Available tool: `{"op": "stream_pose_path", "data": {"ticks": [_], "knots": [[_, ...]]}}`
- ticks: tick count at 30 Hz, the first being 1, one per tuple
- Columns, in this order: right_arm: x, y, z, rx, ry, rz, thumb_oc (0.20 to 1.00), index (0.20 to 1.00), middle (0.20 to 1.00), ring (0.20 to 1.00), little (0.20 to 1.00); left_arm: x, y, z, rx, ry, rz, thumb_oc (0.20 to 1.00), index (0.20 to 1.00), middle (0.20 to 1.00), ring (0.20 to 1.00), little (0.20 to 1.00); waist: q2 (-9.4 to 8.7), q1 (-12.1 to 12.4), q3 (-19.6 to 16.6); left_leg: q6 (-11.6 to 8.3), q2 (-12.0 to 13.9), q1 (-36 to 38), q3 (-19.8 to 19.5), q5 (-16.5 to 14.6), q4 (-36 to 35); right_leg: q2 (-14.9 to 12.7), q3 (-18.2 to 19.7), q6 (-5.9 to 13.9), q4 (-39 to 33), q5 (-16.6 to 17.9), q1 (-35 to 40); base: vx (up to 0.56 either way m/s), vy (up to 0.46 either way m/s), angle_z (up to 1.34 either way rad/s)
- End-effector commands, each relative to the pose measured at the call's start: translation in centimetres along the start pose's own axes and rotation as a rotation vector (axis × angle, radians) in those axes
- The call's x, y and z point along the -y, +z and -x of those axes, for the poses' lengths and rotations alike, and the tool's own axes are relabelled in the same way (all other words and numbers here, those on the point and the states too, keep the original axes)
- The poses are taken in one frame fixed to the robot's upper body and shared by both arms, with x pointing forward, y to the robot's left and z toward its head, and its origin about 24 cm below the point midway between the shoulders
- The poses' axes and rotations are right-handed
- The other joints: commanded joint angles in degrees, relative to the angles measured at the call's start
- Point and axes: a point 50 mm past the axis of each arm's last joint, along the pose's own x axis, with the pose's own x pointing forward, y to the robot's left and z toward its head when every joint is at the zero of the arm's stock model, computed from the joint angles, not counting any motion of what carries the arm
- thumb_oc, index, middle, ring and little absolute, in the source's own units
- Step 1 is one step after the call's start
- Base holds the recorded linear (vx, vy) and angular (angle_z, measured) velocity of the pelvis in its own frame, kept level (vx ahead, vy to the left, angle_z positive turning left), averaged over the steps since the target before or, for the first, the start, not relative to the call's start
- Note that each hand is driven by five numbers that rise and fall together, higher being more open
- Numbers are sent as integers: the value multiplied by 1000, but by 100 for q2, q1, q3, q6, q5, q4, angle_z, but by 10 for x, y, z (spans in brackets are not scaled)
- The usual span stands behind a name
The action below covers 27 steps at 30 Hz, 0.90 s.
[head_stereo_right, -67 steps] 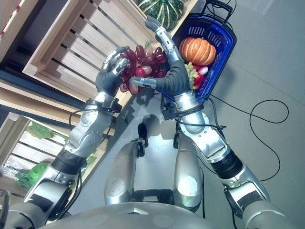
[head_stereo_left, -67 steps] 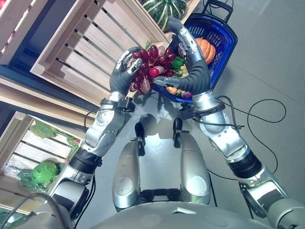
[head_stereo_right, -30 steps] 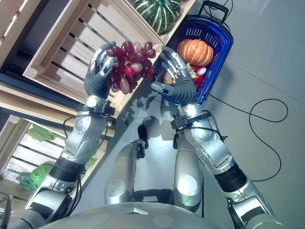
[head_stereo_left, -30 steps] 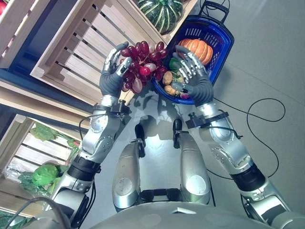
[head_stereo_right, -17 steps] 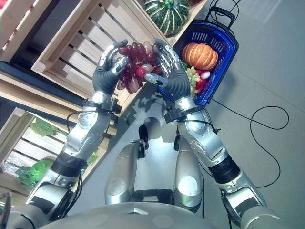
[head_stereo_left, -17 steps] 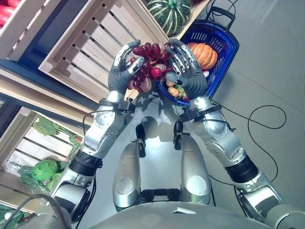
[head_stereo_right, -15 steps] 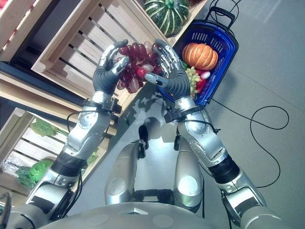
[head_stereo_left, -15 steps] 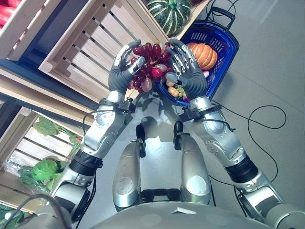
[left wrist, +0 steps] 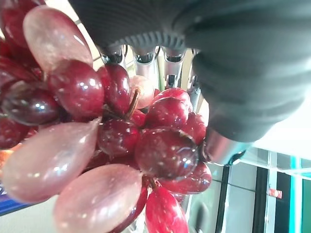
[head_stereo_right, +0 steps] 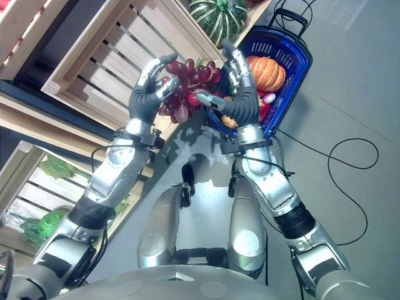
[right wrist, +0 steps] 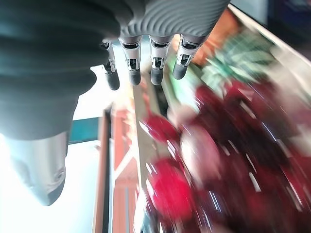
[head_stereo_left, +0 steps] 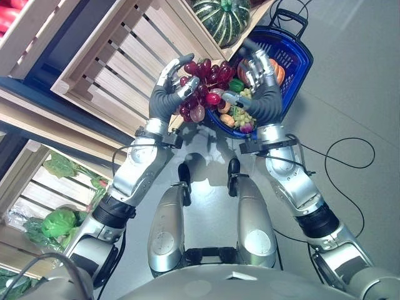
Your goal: Pick up fruits and vegetables into the basket
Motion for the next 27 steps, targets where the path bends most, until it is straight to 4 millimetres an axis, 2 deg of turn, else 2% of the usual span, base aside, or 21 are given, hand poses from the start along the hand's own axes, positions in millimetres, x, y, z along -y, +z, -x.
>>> {"op": "stream_pose_path", "data": {"ticks": [1, 9, 12, 18, 21, 25, 27], "knots": [[2, 48, -10, 282, -42, -5, 1000, 1000, 1000, 1000, 1000, 12, 48, -2, 245, -35, 86, 200, 200, 200, 200, 200, 59, -92, -292, 591, -421, 257, 435, -581, -56, 199, -132, 160, -297, -146, 414, 0, 0, 0], [17, 56, -6, 317, -121, -2, 1000, 1000, 1000, 1000, 1000, -1, 52, 4, 274, 55, 101, 200, 200, 200, 200, 200, 78, -102, -292, 568, -436, 245, 404, -603, -33, 184, -91, 155, -248, -194, 383, 0, 0, 0], [19, 51, -5, 265, -125, -34, 1000, 1000, 1000, 1000, 1000, -4, 52, 6, 286, 67, 113, 200, 200, 200, 200, 200, 77, -95, -292, 565, -446, 229, 394, -604, -11, 180, -85, 148, -229, -205, 373, 0, 0, 0], [11, 30, -5, 86, -19, -196, 1000, 1000, 1000, 1000, 1000, -3, 55, 6, 313, 43, 97, 200, 200, 200, 200, 200, 69, -61, -292, 563, -441, 197, 387, -600, 19, 164, -113, 131, -178, -232, 346, 1, -2, -1], [-4, 23, -5, 0, 83, -346, 1000, 1000, 1000, 1000, 1000, 2, 57, 5, 333, 17, 76, 200, 200, 200, 200, 200, 68, -24, -292, 553, -444, 210, 364, -617, 33, 145, -156, 123, -145, -273, 371, 0, 0, 0], [-17, 20, -8, -36, 83, -437, 1000, 1000, 1000, 1000, 1000, 5, 60, 0, 359, 17, 75, 200, 200, 200, 200, 200, 70, 16, -292, 552, -446, 219, 349, -553, 2, 137, -193, 103, -161, -234, 392, 3, -4, 3], [-15, 21, -10, -8, -11, -426, 1000, 1000, 1000, 1000, 1000, 7, 61, -2, 377, 23, 90, 200, 200, 200, 200, 200, 76, 24, -292, 544, -447, 256, 337, -538, -27, 134, -200, 108, -167, -230, 428, 15, -2, 5]]}}
